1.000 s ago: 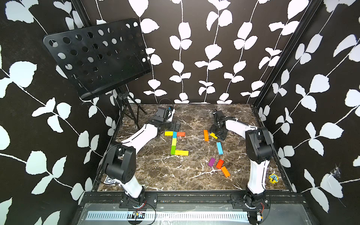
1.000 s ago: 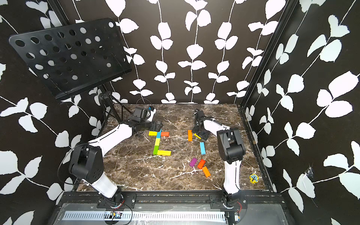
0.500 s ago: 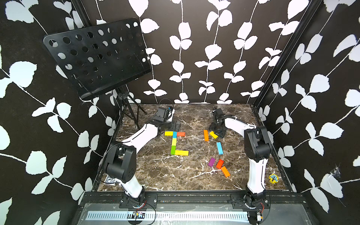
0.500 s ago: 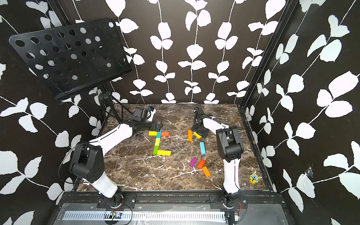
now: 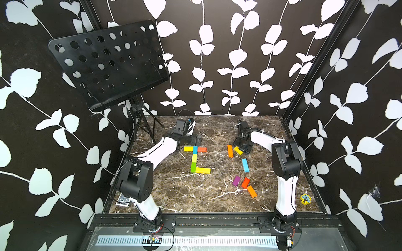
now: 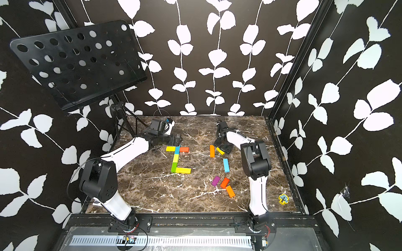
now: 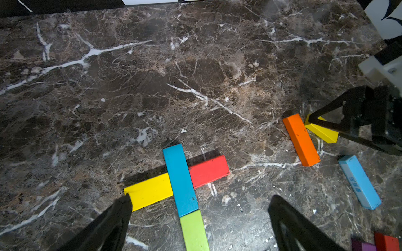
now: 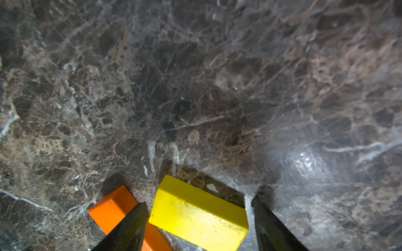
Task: Assemble the letter t with building blocks
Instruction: Assemble the building block at the center of the board.
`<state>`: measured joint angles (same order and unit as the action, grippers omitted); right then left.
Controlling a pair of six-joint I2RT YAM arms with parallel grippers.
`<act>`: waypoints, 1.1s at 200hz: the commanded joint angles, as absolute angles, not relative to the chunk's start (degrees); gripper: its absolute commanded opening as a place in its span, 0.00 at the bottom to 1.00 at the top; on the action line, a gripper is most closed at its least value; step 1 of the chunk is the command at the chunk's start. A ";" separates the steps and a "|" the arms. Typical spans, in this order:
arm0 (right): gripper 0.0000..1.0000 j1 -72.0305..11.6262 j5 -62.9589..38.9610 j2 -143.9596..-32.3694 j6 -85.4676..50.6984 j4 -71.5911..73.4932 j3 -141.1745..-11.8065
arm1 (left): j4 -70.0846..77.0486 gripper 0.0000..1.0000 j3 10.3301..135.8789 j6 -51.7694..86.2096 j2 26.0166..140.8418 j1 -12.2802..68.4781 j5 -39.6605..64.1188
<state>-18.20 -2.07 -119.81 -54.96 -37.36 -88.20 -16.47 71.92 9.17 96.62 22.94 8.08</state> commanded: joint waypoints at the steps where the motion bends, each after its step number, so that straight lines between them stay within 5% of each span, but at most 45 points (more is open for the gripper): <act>1: 0.70 -17.67 -2.58 -121.68 -55.40 -39.80 -89.52 | -17.37 0.99 73.38 9.36 96.59 22.52 8.54; 220: 0.67 -15.94 -6.45 -125.43 -19.01 -45.73 -98.98 | -17.10 0.99 68.97 16.34 92.55 22.51 3.53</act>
